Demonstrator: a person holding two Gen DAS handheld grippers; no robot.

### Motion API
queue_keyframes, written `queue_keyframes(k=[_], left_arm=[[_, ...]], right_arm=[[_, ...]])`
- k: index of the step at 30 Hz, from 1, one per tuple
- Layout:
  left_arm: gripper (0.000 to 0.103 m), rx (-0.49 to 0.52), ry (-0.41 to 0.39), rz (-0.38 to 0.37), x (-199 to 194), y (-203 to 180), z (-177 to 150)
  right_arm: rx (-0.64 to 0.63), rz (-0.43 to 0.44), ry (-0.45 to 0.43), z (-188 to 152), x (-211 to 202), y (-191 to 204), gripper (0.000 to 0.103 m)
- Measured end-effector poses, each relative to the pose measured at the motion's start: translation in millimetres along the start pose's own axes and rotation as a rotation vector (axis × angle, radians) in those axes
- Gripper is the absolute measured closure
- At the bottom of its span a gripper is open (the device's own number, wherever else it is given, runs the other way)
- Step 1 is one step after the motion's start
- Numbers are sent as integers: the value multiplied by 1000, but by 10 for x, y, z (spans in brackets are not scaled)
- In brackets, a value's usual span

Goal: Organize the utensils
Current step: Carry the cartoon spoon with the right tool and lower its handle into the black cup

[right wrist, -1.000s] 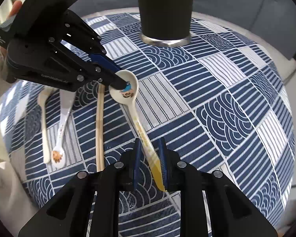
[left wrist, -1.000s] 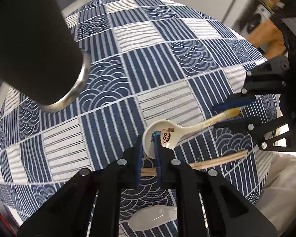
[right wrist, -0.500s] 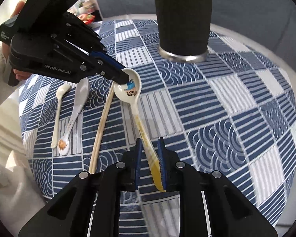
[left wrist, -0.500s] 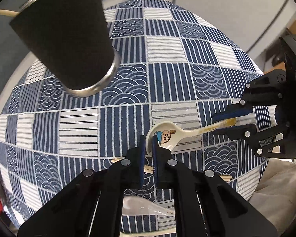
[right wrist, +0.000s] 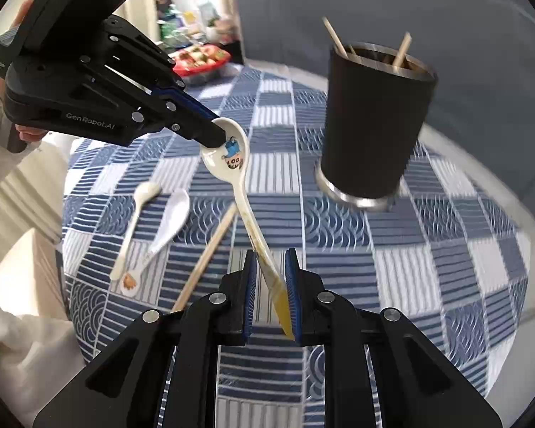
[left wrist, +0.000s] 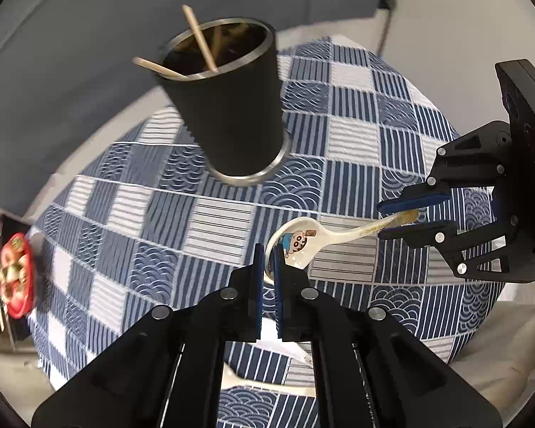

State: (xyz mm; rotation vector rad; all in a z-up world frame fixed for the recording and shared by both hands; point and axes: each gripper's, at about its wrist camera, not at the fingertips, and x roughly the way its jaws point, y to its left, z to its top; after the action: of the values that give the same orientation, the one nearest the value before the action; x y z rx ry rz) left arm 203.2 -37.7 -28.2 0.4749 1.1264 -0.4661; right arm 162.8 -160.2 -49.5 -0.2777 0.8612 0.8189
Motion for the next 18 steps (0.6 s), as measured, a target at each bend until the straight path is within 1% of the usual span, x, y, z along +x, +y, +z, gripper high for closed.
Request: queue_keyframes(k=[6, 10, 13, 18], left_arm=[[98, -69, -38, 87, -359, 66, 75], [98, -80, -64, 135, -599, 104, 178], [99, -74, -86, 164, -749, 138, 290], [99, -64, -109, 215, -957, 217, 456]], right_arm=[[-104, 37, -52, 290, -193, -33, 88], [-153, 52, -84, 484, -308, -99, 88], [-176, 42, -114, 672, -374, -180, 88], [-174, 55, -167, 934, -489, -284, 88]])
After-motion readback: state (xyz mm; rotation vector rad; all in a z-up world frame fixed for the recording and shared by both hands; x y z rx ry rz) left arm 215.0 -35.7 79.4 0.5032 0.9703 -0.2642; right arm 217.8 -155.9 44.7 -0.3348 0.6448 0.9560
